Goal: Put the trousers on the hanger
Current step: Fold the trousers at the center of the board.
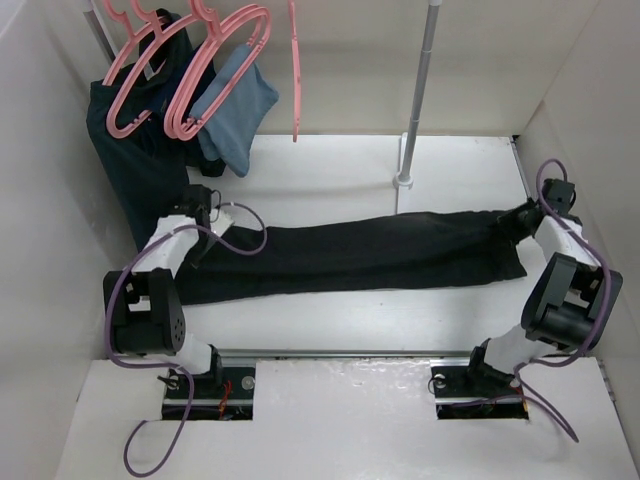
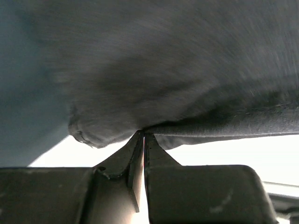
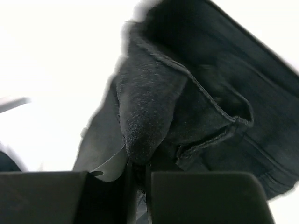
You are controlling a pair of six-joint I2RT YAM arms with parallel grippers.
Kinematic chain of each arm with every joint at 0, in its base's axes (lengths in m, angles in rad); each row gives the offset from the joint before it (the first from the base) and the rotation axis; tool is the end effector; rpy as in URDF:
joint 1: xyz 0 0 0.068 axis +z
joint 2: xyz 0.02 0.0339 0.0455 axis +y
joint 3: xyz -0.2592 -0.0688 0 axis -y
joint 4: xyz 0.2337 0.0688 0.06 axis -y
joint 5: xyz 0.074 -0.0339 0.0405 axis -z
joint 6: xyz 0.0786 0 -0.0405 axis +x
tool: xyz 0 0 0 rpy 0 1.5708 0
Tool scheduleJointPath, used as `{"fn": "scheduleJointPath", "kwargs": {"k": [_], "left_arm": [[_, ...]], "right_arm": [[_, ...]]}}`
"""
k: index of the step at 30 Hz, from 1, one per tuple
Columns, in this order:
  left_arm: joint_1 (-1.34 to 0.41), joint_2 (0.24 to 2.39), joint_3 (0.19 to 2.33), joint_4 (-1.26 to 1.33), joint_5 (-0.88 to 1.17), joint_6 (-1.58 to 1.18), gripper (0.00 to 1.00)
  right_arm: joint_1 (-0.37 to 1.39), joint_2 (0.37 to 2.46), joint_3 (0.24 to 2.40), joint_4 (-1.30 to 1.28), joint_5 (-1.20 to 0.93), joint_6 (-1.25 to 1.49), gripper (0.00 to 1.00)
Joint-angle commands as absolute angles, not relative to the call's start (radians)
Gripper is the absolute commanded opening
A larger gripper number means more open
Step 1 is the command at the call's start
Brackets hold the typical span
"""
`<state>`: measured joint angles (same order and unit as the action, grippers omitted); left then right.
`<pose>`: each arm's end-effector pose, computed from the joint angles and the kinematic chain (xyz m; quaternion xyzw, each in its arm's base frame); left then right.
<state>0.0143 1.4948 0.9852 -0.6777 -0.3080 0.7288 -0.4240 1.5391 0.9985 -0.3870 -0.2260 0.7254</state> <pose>0.2889 0.0280 0.1722 0.3118 0.9190 0.2087 0.1208 0.3111 -0.1211 0.1832 0.4825 0.8106 0.1529 0.2944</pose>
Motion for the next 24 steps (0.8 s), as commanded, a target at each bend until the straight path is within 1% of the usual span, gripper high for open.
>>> {"fn": "scheduleJointPath", "kwargs": {"k": [1, 3, 4, 5, 6, 7, 8, 9, 10, 12, 13, 14, 16, 17, 18, 19, 21, 22, 23, 24], "left_arm": [[0.035, 1.474, 1.133, -0.676, -0.230, 0.663, 0.00], [0.046, 1.462, 1.213, -0.649, -0.230, 0.652, 0.00], [0.046, 1.453, 1.235, -0.649, -0.230, 0.652, 0.00], [0.046, 1.439, 1.252, -0.634, -0.241, 0.652, 0.00], [0.055, 1.439, 1.276, -0.615, -0.267, 0.652, 0.00], [0.055, 1.427, 1.276, -0.606, -0.282, 0.652, 0.00], [0.066, 1.413, 1.287, -0.606, -0.296, 0.652, 0.00], [0.066, 1.413, 1.287, -0.597, -0.305, 0.652, 0.00], [0.066, 1.404, 1.267, -0.609, -0.305, 0.661, 0.00], [0.066, 1.404, 1.220, -0.636, -0.284, 0.693, 0.00], [0.066, 1.391, 1.145, -0.649, -0.269, 0.725, 0.00], [0.066, 1.391, 1.100, -0.649, -0.268, 0.726, 0.00], [0.066, 1.368, 1.010, -0.649, -0.307, 0.750, 0.00], [0.066, 1.368, 0.923, -0.649, -0.319, 0.759, 0.00], [0.066, 1.368, 0.882, -0.640, -0.331, 0.759, 0.00], [0.066, 1.379, 0.847, -0.640, -0.331, 0.759, 0.00], [0.066, 1.388, 0.769, -0.640, -0.356, 0.770, 0.00], [0.057, 1.414, 0.752, -0.640, -0.356, 0.761, 0.00], [0.057, 1.423, 0.741, -0.629, -0.367, 0.761, 0.00], [0.057, 1.424, 0.741, -0.629, -0.367, 0.746, 0.00]], "right_arm": [[-0.391, 1.528, 1.222, -0.348, -0.203, 0.524, 0.00], [-0.347, 1.513, 1.297, -0.357, -0.166, 0.425, 0.00], [-0.335, 1.470, 1.319, -0.329, -0.166, 0.340, 0.00], [-0.334, 1.438, 1.310, -0.296, -0.166, 0.310, 0.00], [-0.325, 1.401, 1.283, -0.251, -0.199, 0.289, 0.00], [-0.325, 1.363, 1.206, -0.208, -0.199, 0.275, 0.00], [-0.325, 1.288, 1.165, -0.136, -0.199, 0.264, 0.00], [-0.325, 1.255, 1.123, -0.108, -0.180, 0.264, 0.00], [-0.325, 1.229, 1.038, -0.086, -0.157, 0.274, 0.00], [-0.336, 1.175, 0.953, -0.058, -0.097, 0.357, 0.00], [-0.366, 1.157, 0.877, -0.067, -0.051, 0.441, 0.00], [-0.382, 1.157, 0.835, -0.067, -0.038, 0.442, 0.00], [-0.416, 1.134, 0.757, -0.078, -0.038, 0.579, 0.01], [-0.445, 1.134, 0.696, -0.078, -0.050, 0.622, 0.10], [-0.445, 1.134, 0.672, -0.096, -0.063, 0.658, 0.45], [-0.455, 1.164, 0.657, -0.107, -0.074, 0.708, 0.59], [-0.465, 1.210, 0.657, -0.159, -0.080, 0.735, 0.72], [-0.465, 1.260, 0.675, -0.234, -0.059, 0.770, 0.85], [-0.465, 1.284, 0.686, -0.264, -0.037, 0.781, 0.90], [-0.489, 1.304, 0.696, -0.278, -0.025, 0.781, 0.92]]}}
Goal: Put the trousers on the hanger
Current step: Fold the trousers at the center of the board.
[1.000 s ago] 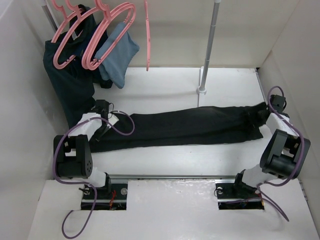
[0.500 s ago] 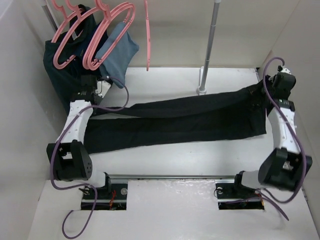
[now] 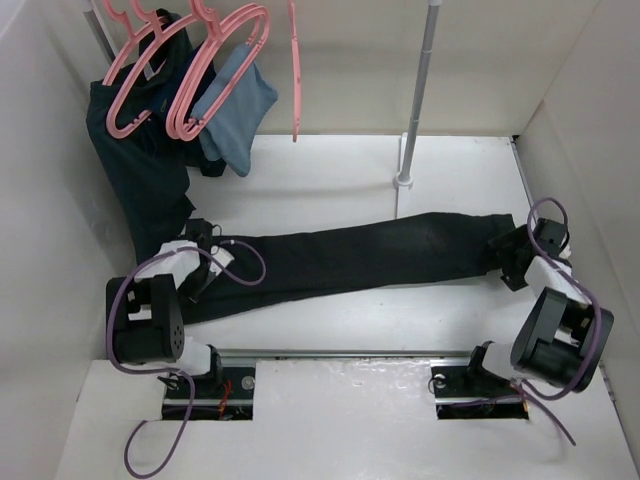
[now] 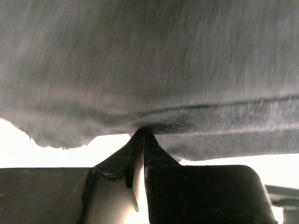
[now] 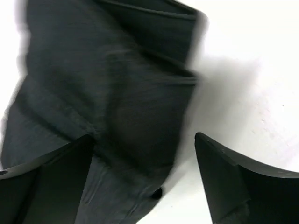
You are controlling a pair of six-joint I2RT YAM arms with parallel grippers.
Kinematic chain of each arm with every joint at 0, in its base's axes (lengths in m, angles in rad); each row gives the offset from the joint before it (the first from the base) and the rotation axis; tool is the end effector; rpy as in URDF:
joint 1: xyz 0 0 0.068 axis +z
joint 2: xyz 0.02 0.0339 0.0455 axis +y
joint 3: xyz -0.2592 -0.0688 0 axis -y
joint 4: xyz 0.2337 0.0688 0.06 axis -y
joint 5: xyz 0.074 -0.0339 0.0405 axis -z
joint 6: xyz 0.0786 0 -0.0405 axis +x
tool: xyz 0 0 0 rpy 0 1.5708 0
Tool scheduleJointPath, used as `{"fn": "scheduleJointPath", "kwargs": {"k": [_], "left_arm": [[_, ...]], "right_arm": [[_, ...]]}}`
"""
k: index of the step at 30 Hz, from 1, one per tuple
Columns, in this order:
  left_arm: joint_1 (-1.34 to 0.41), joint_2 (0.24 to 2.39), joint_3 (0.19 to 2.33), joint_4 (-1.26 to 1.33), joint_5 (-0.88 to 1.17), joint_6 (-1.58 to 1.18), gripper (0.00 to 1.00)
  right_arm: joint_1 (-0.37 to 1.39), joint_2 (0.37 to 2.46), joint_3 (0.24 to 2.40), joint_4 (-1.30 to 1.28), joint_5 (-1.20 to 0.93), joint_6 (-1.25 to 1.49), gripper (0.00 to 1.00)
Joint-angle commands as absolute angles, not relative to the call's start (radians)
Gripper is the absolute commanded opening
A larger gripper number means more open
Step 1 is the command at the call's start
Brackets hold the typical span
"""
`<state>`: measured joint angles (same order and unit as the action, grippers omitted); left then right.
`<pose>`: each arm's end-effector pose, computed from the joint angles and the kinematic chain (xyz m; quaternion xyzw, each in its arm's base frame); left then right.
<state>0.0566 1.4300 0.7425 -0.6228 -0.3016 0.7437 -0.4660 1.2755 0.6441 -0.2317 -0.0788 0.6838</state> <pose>0.2390 0.0369 0.1242 0.3118 0.9296 0.1872 0.0602 0.2419 -0.1147 0.1562 0.4982 0.7941 0.0744 0.3402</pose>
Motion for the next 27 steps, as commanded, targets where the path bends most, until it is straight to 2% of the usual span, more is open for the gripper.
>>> {"fn": "scheduleJointPath", "kwargs": {"k": [1, 2, 4, 6, 8, 10, 16, 18, 21, 22, 25, 26, 27], "left_arm": [[0.048, 1.448, 0.741, -0.629, -0.367, 0.746, 0.00], [0.048, 1.448, 0.741, -0.641, -0.354, 0.735, 0.00], [0.048, 1.459, 0.765, -0.661, -0.330, 0.724, 0.03], [0.048, 1.477, 0.784, -0.689, -0.283, 0.715, 0.12], [0.048, 1.489, 0.799, -0.719, -0.269, 0.706, 0.25], [0.048, 1.489, 0.822, -0.732, -0.268, 0.697, 0.30], [0.048, 1.445, 0.891, -0.807, -0.186, 0.706, 0.32], [0.048, 1.414, 0.937, -0.860, -0.069, 0.753, 0.29], [0.048, 1.347, 0.908, -0.861, -0.055, 0.791, 0.27], [0.048, 1.338, 0.885, -0.861, -0.078, 0.802, 0.27], [0.048, 1.338, 0.790, -0.850, -0.158, 0.831, 0.36], [0.048, 1.338, 0.775, -0.839, -0.167, 0.831, 0.38], [0.048, 1.338, 0.766, -0.830, -0.167, 0.831, 0.39]], "right_arm": [[-0.489, 1.333, 0.716, -0.299, -0.014, 0.781, 0.94], [-0.498, 1.333, 0.727, -0.299, -0.014, 0.781, 0.99], [-0.499, 1.345, 0.747, -0.299, -0.014, 0.761, 0.99], [-0.499, 1.367, 0.775, -0.299, -0.014, 0.750, 0.99], [-0.499, 1.394, 0.814, -0.351, 0.012, 0.736, 0.99], [-0.499, 1.445, 0.825, -0.360, 0.021, 0.712, 0.99], [-0.499, 1.577, 0.868, -0.335, -0.057, 0.712, 0.99], [-0.499, 1.595, 0.906, -0.334, -0.066, 0.703, 0.94], [-0.499, 1.624, 0.939, -0.345, -0.075, 0.678, 0.74], [-0.499, 1.634, 0.939, -0.345, -0.075, 0.667, 0.59], [-0.499, 1.634, 0.939, -0.345, -0.075, 0.667, 0.35], [-0.499, 1.634, 0.939, -0.336, -0.075, 0.655, 0.10], [-0.499, 1.634, 0.939, -0.336, -0.043, 0.655, 0.00]]}}
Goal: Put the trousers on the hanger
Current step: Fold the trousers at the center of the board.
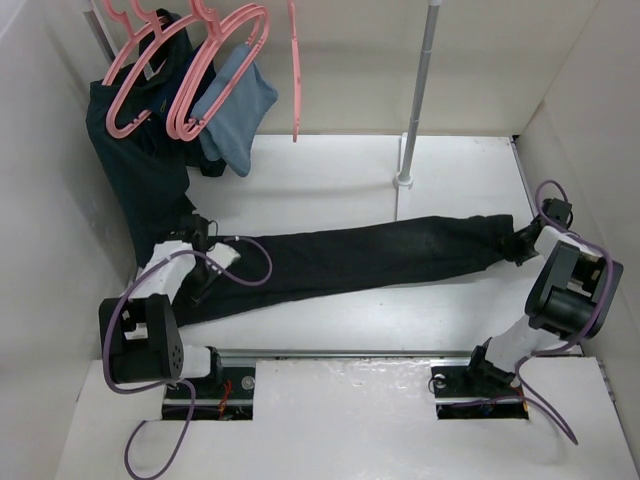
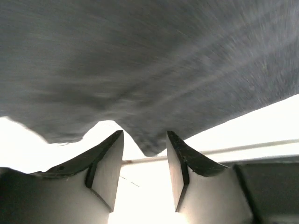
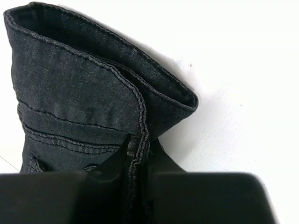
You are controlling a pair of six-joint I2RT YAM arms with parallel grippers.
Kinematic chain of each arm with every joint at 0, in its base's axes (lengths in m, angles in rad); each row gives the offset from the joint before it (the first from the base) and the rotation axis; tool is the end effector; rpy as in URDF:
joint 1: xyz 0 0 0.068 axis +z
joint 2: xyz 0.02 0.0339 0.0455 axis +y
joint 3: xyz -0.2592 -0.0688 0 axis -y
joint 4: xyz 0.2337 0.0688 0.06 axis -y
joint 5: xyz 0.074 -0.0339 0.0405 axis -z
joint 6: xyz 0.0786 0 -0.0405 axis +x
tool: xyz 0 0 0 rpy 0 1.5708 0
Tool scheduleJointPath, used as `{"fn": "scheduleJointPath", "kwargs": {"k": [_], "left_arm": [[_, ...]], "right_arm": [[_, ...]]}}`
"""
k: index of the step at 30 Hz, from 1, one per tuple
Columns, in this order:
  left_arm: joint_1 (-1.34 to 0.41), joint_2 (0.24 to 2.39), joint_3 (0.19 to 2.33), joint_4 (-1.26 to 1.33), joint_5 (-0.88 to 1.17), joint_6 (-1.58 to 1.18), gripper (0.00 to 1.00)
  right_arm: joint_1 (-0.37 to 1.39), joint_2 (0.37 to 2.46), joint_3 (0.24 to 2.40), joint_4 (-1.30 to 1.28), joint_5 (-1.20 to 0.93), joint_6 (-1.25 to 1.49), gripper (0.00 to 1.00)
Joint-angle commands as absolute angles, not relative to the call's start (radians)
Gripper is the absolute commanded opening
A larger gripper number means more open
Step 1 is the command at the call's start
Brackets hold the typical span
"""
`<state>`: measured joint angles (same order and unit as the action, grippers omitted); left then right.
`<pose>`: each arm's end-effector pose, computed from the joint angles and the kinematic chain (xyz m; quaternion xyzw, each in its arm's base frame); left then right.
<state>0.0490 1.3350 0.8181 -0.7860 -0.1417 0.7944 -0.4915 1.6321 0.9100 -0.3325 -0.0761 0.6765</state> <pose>0.2316 0.0225 0.1558 0.3512 0.9241 0.1185 0.0928 0.2903 -0.1486 0.1303 0.5246 0.8114 0.0602 0.2506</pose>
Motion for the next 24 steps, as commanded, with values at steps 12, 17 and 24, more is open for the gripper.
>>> {"fn": "scheduleJointPath", "kwargs": {"k": [12, 17, 24], "left_arm": [[-0.004, 1.382, 0.862, -0.755, -0.138, 0.874, 0.54], [-0.101, 1.428, 0.874, -0.742, -0.083, 0.885, 0.57], [-0.193, 1.471, 0.865, -0.667, 0.008, 0.910, 0.60]], "right_arm": [[-0.499, 1.329, 1.120, -0.476, 0.307, 0.601, 0.00], [-0.499, 1.256, 1.132, -0.486, 0.385, 0.565, 0.00], [-0.499, 1.229, 1.069, -0.453, 0.302, 0.549, 0.00]]}}
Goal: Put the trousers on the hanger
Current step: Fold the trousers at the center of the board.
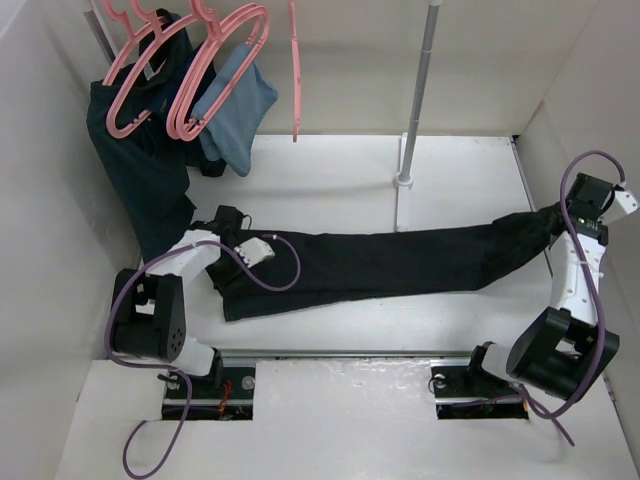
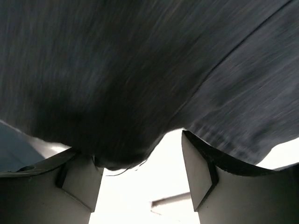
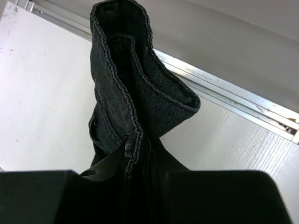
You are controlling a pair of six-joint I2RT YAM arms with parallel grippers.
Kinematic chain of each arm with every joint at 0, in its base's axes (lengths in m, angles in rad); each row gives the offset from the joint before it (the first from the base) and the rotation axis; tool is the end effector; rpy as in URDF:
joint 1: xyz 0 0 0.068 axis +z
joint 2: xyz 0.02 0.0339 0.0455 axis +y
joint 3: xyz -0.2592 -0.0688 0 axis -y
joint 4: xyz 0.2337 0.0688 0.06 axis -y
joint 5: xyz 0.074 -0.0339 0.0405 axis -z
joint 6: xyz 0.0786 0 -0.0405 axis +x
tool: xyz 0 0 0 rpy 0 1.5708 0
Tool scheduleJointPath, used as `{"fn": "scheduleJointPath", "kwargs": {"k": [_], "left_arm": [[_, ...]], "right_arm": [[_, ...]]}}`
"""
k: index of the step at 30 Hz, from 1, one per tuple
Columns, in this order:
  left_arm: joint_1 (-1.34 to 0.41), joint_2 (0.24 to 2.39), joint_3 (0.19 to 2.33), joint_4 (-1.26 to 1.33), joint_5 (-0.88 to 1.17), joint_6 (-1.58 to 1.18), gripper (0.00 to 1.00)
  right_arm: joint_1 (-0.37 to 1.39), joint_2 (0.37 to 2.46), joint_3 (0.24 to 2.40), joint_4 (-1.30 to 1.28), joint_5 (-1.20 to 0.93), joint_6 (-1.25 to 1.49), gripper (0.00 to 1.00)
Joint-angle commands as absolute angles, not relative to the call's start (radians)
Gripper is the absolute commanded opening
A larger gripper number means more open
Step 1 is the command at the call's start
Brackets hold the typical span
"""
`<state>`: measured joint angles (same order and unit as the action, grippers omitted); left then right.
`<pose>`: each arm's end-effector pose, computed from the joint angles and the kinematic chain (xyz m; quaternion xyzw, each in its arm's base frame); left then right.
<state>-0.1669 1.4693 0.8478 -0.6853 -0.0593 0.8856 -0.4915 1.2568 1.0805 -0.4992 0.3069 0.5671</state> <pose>0.2556 -0.0383 0.1369 0.4943 0.8588 0.0738 0.1128 0.2504 -0.1610 0.2850 0.5069 0.7356 -0.1215 0.4327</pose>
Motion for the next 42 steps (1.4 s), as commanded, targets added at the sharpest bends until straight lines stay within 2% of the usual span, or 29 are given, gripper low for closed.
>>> {"fn": "scheduleJointPath", "kwargs": {"k": [1, 3, 6, 7, 9, 10, 14, 18, 19, 21, 26, 36, 39, 41, 42], "left_arm": [[-0.193, 1.471, 0.865, -0.654, 0.030, 0.910, 0.60], [-0.219, 1.460, 0.850, -0.632, 0.031, 0.910, 0.57], [-0.232, 1.474, 0.813, -0.597, -0.038, 0.922, 0.42], [-0.232, 1.474, 0.801, -0.597, -0.061, 0.922, 0.26], [-0.232, 1.483, 0.801, -0.617, -0.061, 0.922, 0.06], [-0.232, 1.483, 0.801, -0.632, -0.061, 0.910, 0.00], [-0.232, 1.447, 0.860, -0.689, -0.049, 0.884, 0.00], [-0.193, 1.447, 1.075, -0.906, 0.073, 0.906, 0.00], [-0.184, 1.457, 1.186, -1.045, 0.106, 0.925, 0.00], [-0.175, 1.466, 1.248, -1.136, 0.144, 0.942, 0.00], [-0.235, 1.417, 1.019, -1.137, 0.057, 0.985, 0.00], [-0.265, 1.443, 0.830, -1.093, 0.077, 1.082, 0.00], [-0.253, 1.465, 0.798, -1.019, 0.046, 1.033, 0.30], [-0.235, 1.465, 0.798, -0.983, 0.046, 1.032, 0.43], [-0.207, 1.454, 0.807, -0.983, 0.046, 1.032, 0.45]], "right_arm": [[-0.499, 1.229, 1.069, -0.453, 0.292, 0.537, 0.00], [-0.499, 1.229, 1.069, -0.453, 0.291, 0.528, 0.00], [-0.499, 1.229, 1.069, -0.453, 0.281, 0.518, 0.00], [-0.499, 1.220, 1.069, -0.453, 0.281, 0.518, 0.00], [-0.499, 1.220, 1.060, -0.453, 0.281, 0.518, 0.00], [-0.499, 1.220, 1.060, -0.443, 0.281, 0.518, 0.00], [-0.499, 1.220, 1.040, -0.434, 0.281, 0.518, 0.00], [-0.499, 1.239, 1.040, -0.434, 0.272, 0.518, 0.00], [-0.499, 1.239, 1.052, -0.434, 0.282, 0.518, 0.00], [-0.499, 1.268, 1.064, -0.434, 0.295, 0.518, 0.00], [-0.499, 1.310, 1.098, -0.434, 0.304, 0.518, 0.00], [-0.499, 1.416, 1.207, -0.454, 0.336, 0.508, 0.00], [-0.499, 1.416, 1.232, -0.454, 0.327, 0.508, 0.00], [-0.499, 1.407, 1.232, -0.442, 0.307, 0.485, 0.00], [-0.499, 1.385, 1.232, -0.433, 0.298, 0.459, 0.00]]}}
